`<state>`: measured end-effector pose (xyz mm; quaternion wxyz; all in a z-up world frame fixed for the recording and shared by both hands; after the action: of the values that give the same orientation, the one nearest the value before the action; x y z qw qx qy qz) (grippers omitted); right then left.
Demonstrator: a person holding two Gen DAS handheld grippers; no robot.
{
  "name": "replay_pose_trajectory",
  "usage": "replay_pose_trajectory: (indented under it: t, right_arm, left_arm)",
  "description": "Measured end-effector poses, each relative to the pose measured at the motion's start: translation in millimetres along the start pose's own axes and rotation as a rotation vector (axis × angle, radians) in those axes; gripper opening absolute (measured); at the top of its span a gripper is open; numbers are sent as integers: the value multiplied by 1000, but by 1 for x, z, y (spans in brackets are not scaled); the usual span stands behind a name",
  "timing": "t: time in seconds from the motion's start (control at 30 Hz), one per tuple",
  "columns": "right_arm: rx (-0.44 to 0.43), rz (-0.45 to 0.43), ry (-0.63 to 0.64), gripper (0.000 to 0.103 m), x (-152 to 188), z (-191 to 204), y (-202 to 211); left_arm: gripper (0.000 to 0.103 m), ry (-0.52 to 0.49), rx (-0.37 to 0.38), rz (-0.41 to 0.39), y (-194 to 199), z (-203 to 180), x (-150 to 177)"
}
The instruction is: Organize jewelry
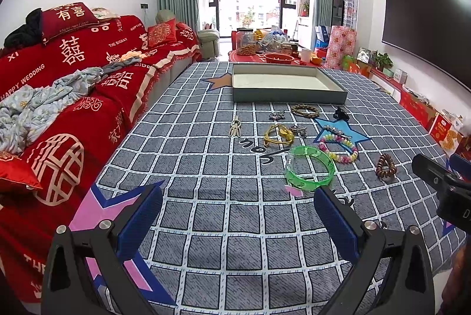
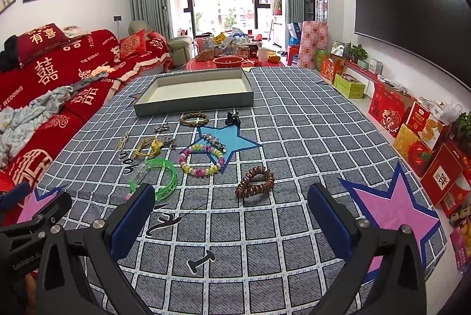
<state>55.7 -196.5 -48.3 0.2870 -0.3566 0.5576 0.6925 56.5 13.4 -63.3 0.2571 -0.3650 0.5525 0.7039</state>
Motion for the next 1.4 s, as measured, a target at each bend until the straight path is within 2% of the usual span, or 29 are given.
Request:
replay_pose_trajectory:
  t: [0.27,0.53,0.7,1.0,1.07,1.1,1.27,1.33,1.37,1.4]
  right_arm:
    - [-5,56,-7,103,3,-11,-16]
    - [12,158,-95,103,11,-61,-47]
    - [12,226,-139,103,16,-78,-75]
    - [1,339,-158,103,22,-77,-125]
    - [12,357,-153,98,23,-76,-132]
    - [30,362,-141,97,24,-77,-134]
    - [56,367,-96,85,24,-74,-134]
    - [58,360,-98,67,22,-74,-131]
    - [57,357,-100,61,21,-74,-130]
    - [57,356,-99,47,20,-74,-128]
  left_arm:
    - [103,-21,30,51,-18,-8,1]
    - [103,-55,79,144,-51,-28,-6]
    - [103,-95,117,205,-72,-51,-9]
    - [103,-132,144,297,-111,-79,-6]
    - [103,-140,148,306,-116,-81,-7]
    - [98,-147,152,314,-118,-84,-6]
    - [92,-185,156,323,-123,-91,-2]
    - [88,-215,153,310,-120,-93,1]
    - [78,-227,156,293,-117,-95,0]
    - [71,-233,167,291,-115,-96,1]
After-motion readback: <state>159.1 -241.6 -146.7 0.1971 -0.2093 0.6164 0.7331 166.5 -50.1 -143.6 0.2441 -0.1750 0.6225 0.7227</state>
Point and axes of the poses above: each gripper's, at about its wrist camera, not at the fingertips, and y roughly against the way its jaws point, z to its left, x to its underside, the point moved 9 cm from there along -y, roughly the way its jaws point, and after that the axes turned 12 degrees about -x, right-handed, at the moved point
